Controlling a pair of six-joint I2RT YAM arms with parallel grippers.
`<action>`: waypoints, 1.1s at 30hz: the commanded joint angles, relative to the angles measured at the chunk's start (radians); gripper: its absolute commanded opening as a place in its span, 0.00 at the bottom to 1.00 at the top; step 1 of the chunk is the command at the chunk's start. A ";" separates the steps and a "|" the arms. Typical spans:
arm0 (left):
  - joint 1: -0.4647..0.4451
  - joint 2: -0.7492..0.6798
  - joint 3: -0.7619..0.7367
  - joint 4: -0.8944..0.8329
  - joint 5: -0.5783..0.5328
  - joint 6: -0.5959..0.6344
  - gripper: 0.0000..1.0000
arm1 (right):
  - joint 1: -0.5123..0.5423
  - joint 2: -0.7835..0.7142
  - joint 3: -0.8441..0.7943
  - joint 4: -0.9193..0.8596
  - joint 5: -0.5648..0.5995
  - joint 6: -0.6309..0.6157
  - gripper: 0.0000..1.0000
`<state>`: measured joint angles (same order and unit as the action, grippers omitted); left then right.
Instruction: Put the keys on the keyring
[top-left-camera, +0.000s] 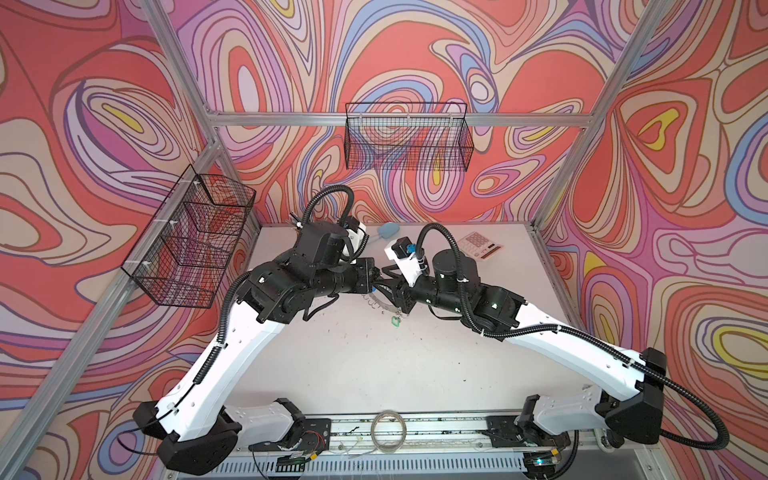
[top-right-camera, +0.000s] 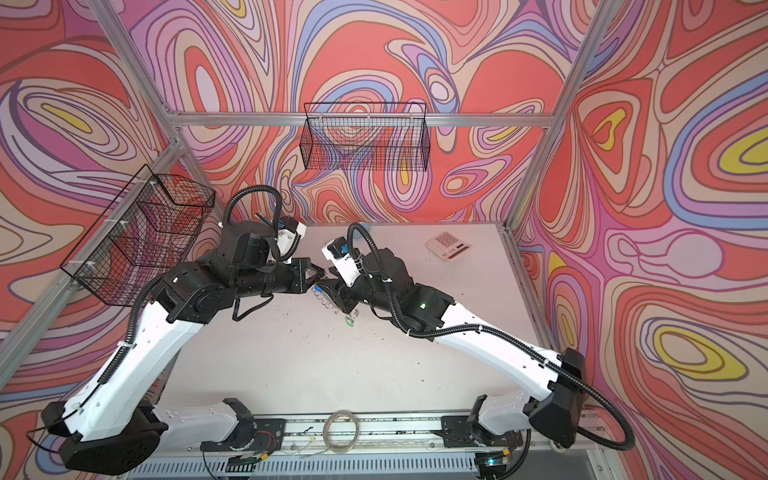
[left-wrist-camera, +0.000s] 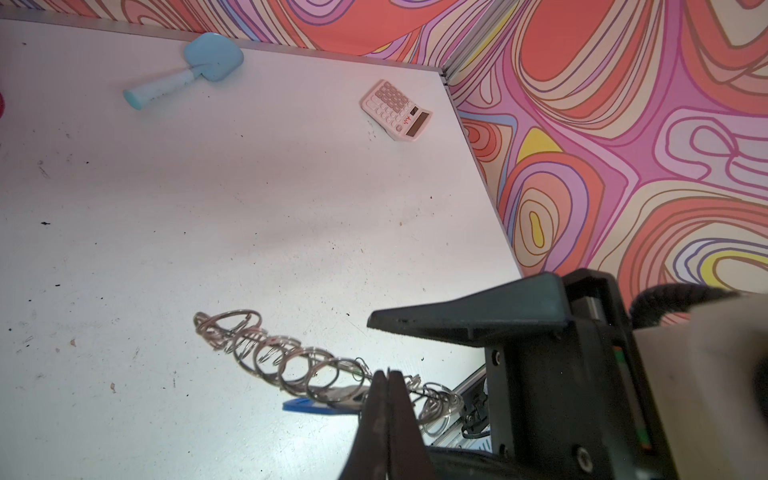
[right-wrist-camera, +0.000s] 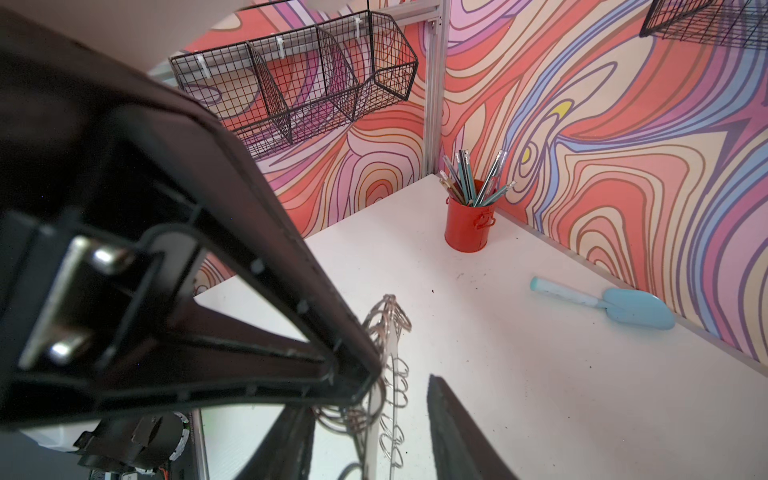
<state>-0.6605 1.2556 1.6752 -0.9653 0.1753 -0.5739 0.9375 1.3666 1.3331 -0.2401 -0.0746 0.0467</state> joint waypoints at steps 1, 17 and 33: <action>-0.004 -0.030 -0.003 0.019 0.032 -0.021 0.00 | -0.006 0.001 -0.024 -0.024 0.092 -0.002 0.39; -0.003 -0.036 -0.004 0.028 0.062 -0.027 0.00 | -0.006 -0.025 -0.044 -0.052 0.181 -0.025 0.26; -0.003 -0.019 -0.003 0.012 0.081 -0.004 0.00 | -0.006 -0.080 -0.080 -0.007 0.099 -0.025 0.00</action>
<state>-0.6613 1.2507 1.6588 -0.9131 0.2386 -0.5880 0.9497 1.3125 1.2652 -0.2604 -0.0139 0.0189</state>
